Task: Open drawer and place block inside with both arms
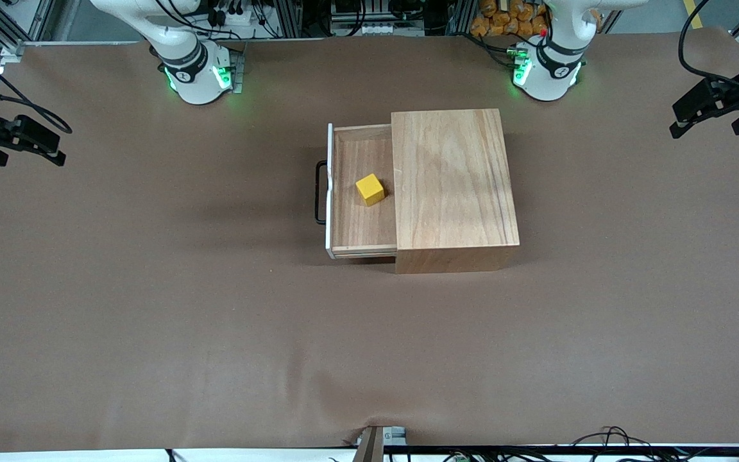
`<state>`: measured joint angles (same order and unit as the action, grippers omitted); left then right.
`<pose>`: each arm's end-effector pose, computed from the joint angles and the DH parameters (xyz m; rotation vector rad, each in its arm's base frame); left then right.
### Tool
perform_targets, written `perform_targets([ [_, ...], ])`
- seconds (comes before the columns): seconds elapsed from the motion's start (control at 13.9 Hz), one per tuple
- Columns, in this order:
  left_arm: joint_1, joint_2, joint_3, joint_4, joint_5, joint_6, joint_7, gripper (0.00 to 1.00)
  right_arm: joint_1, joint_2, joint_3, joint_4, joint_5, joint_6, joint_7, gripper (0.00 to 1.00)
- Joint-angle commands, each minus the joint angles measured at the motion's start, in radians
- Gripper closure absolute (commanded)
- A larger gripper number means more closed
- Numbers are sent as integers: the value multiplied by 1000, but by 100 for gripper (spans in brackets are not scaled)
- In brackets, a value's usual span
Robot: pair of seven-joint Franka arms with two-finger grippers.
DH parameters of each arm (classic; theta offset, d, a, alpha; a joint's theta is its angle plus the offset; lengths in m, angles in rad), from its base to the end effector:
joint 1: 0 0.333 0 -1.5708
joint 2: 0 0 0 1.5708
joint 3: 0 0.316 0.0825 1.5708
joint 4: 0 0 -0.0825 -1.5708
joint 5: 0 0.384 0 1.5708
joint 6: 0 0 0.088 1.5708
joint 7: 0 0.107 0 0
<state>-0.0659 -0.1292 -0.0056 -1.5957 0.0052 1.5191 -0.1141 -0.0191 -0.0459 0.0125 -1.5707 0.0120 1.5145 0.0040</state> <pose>0.5067 -0.0359 0.6768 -3.1388 -0.0675 -0.0831 0.5346 -0.0020 0.6446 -3.1301 0.0157 0.0161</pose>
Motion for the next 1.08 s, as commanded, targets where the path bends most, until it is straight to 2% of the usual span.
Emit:
perform_targets([
  [0.0, 8, 3, -5, 11, 7, -2, 11, 0, -9, -2, 11, 20, -18, -14, -12, 0],
  [1.0, 8, 0, -4, 22, 4, -71, 14, 0, -9, 1, 11, 9, -17, -69, -9, 0],
])
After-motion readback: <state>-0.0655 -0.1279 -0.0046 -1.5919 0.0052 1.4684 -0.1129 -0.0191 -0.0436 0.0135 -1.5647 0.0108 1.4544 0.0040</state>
